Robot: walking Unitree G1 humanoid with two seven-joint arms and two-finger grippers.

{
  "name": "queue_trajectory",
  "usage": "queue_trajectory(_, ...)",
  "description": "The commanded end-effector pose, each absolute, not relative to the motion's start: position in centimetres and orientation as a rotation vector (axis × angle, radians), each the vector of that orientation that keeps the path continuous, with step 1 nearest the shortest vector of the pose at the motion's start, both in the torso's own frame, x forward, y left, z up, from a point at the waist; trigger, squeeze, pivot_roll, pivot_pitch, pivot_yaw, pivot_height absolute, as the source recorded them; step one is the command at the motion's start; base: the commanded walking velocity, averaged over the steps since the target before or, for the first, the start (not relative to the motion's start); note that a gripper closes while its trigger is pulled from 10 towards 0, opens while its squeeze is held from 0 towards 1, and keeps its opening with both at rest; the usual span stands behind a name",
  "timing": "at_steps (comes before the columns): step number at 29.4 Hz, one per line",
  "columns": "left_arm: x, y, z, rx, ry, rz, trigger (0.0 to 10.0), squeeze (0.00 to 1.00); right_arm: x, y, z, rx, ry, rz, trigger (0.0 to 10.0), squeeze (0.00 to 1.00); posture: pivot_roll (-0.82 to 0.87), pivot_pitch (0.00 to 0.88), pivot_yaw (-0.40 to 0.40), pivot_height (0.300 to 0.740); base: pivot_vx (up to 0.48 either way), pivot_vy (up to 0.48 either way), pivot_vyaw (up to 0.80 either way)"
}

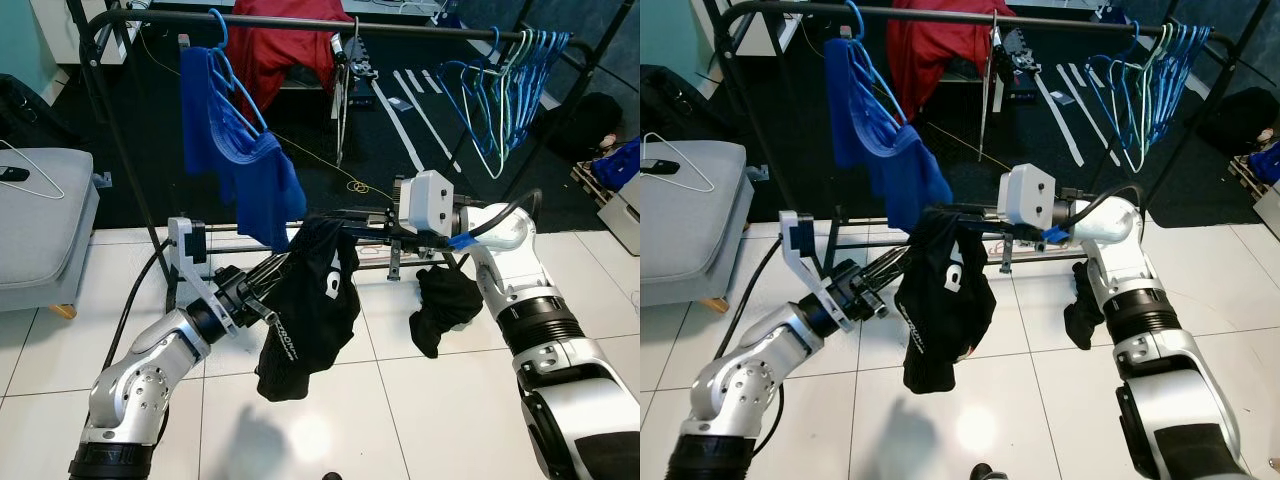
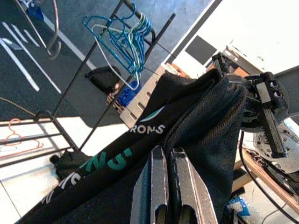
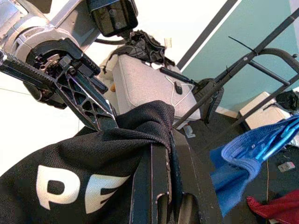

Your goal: Hang hanger

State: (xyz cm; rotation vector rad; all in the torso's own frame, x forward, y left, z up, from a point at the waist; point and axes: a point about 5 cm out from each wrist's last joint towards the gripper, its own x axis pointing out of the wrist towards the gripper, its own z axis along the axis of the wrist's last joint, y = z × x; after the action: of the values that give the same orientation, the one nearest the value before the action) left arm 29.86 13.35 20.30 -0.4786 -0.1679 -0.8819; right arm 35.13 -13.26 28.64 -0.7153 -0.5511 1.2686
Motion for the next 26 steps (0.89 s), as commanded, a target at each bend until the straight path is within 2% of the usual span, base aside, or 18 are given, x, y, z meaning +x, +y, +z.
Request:
queue_trajectory(1,29.8,13.6,20.1,-0.462,-0.158,-0.878,0.0,0.00,35.1,-13.6,28.9,-0.723,-0.567,1.251,0.0,0.00,-0.10,0.220,-0.095,0.740,0.000,0.000,0.00)
queue_trajectory(5,30.5,17.5,21.6,-0.382,-0.246,-0.739,0.0,0.00,35.2,-14.6,28.6,-0.741,-0.553,1.184,0.0,0.00,-0.09,0.211,-0.090,0.740,0.000,0.000,0.00)
queue_trajectory(7,30.5,17.5,21.6,-0.382,-0.246,-0.739,0.0,0.00,35.2,-14.6,28.6,-0.741,-0.553,1.184,0.0,0.00,-0.09,0.211,-0.090,0.740,0.000,0.000,0.00)
queue_trajectory(9,30.7,19.2,23.4,-0.312,-0.325,-0.694,0.0,0.00,35.3,-15.1,27.9,-0.755,-0.531,1.141,0.0,0.00,-0.08,0.204,-0.086,0.740,0.000,0.000,0.00)
queue_trajectory(11,30.7,19.2,23.4,-0.312,-0.325,-0.694,0.0,0.00,35.3,-15.1,27.9,-0.755,-0.531,1.141,0.0,0.00,-0.08,0.204,-0.086,0.740,0.000,0.000,0.00)
queue_trajectory(14,30.5,19.8,24.9,-0.202,-0.345,-0.743,0.0,0.00,35.3,-15.1,26.9,-0.741,-0.508,1.115,0.0,0.00,-0.08,0.202,-0.081,0.740,0.000,0.000,0.00)
queue_trajectory(22,29.2,18.6,24.8,-0.009,-0.266,-0.899,0.2,0.00,35.0,-14.8,26.3,-0.708,-0.511,1.102,0.0,0.00,-0.07,0.200,-0.077,0.740,0.000,0.000,0.00)
queue_trajectory(26,27.9,15.8,23.2,0.381,-0.148,-1.081,0.0,0.00,34.5,-13.0,25.4,-0.662,-0.549,1.054,0.0,0.00,-0.06,0.210,-0.073,0.740,0.000,0.000,0.00)
